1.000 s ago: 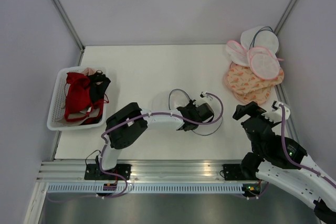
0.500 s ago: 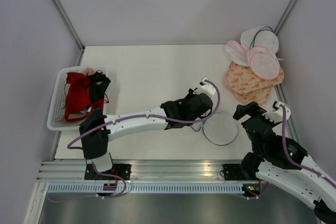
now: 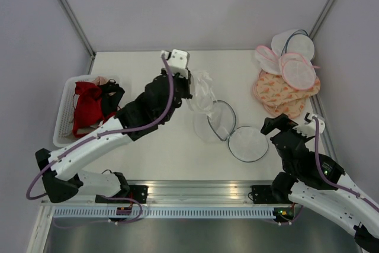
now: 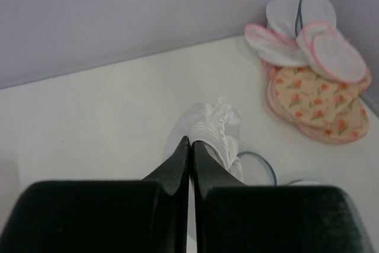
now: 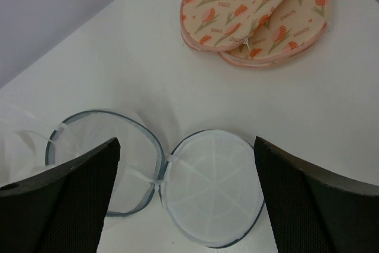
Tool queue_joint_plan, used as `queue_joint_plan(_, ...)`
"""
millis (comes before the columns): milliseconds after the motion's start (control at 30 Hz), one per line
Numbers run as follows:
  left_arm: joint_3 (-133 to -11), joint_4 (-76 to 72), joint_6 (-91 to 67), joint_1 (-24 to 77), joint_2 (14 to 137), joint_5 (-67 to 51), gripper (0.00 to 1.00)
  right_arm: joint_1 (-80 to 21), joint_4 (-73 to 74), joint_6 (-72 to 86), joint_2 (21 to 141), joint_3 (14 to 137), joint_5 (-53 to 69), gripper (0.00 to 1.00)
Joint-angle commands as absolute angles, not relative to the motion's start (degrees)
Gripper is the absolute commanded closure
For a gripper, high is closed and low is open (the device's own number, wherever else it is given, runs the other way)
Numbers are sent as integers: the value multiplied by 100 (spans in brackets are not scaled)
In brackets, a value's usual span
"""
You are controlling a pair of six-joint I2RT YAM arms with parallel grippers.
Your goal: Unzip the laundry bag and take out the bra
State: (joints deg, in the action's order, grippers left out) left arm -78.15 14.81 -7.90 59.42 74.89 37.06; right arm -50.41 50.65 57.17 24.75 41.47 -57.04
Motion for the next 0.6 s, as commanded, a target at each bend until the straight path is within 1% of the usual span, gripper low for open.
queue_joint_plan(0,-7980,888,-854,5704,7023,3409,98,-5054,4904,5616,2549,4078,-5625,2)
queue_joint_plan(67,-8059,905,-713,5486,6953,3725,98,-5062,4852,5590,2566,4052,-5599,2)
queue_joint_plan(133,-8130,975,-668,5170,6882,3718,98,-5054,4782,5546,2593,4026,-5520,2)
queue_joint_plan(167,-8121,984,-633,4794,6795,3753,98,-5054,4764,5528,2610,4025,-5493,2)
queue_joint_plan(333,-8016,1046,-352,3650,6496,3867,98,-5054,4562,5309,2847,4025,-5222,2)
queue_joint_plan(367,-8024,1116,-343,3195,6452,3832,98,-5054,4527,5265,2900,4025,-5186,2)
queue_joint_plan(433,-8007,1116,-246,2727,6302,3814,98,-5054,4325,5151,3084,3964,-5054,2)
queue_joint_plan(467,-8033,1168,-229,2255,6276,3736,98,-5054,4237,5098,3215,3946,-4923,2)
queue_joint_plan(567,-8182,1274,-71,1463,6214,3657,98,-5045,3956,5019,3575,3920,-4686,2)
